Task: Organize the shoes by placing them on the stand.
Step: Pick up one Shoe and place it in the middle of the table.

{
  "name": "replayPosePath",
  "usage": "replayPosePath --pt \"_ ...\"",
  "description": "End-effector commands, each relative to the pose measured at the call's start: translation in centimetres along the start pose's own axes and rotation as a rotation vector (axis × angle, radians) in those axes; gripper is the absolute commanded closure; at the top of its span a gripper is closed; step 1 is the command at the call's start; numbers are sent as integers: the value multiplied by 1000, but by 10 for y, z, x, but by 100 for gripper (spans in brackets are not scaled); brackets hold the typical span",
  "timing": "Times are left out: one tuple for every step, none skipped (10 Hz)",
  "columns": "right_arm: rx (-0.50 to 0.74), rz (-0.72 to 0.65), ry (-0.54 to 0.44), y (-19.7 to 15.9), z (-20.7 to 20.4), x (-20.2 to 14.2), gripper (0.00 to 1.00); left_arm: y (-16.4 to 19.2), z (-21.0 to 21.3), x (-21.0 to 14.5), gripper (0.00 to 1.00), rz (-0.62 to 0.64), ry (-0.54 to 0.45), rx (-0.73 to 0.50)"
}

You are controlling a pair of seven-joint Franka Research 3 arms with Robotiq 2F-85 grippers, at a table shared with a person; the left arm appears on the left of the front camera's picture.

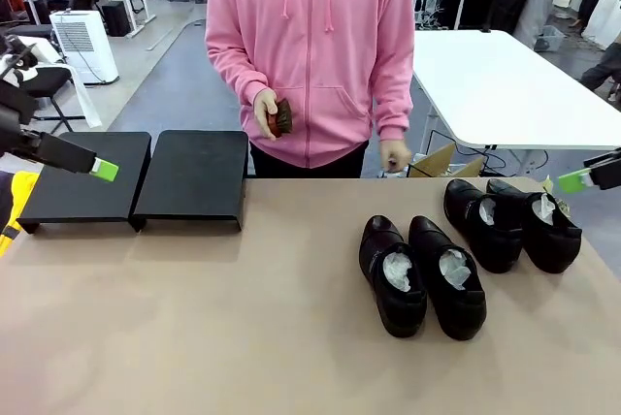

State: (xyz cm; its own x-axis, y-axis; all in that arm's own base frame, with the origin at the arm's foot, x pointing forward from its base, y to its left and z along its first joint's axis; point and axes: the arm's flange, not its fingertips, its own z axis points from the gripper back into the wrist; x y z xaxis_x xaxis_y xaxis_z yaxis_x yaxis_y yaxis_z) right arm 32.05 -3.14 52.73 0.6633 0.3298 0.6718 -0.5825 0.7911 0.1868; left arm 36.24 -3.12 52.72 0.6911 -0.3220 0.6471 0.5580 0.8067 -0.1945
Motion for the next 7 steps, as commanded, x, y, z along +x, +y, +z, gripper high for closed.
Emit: replayPosePath --pt "57 -30 -75 8 -15 -35 0 7 -10 4 0 50 1 -19" --pt "0 0 0 0 0 0 0 0 0 0 0 0 0 0" --pt "0 0 0 0 0 0 0 0 0 0 0 0 0 0" --pt "0 0 0 0 0 0 0 0 0 0 0 0 0 0" --pt "0 0 0 0 0 0 0 0 0 0 0 0 0 0" --pt "0 0 0 0 0 0 0 0 0 0 0 0 0 0" --pt "0 0 0 0 0 0 0 0 0 0 0 0 0 0"
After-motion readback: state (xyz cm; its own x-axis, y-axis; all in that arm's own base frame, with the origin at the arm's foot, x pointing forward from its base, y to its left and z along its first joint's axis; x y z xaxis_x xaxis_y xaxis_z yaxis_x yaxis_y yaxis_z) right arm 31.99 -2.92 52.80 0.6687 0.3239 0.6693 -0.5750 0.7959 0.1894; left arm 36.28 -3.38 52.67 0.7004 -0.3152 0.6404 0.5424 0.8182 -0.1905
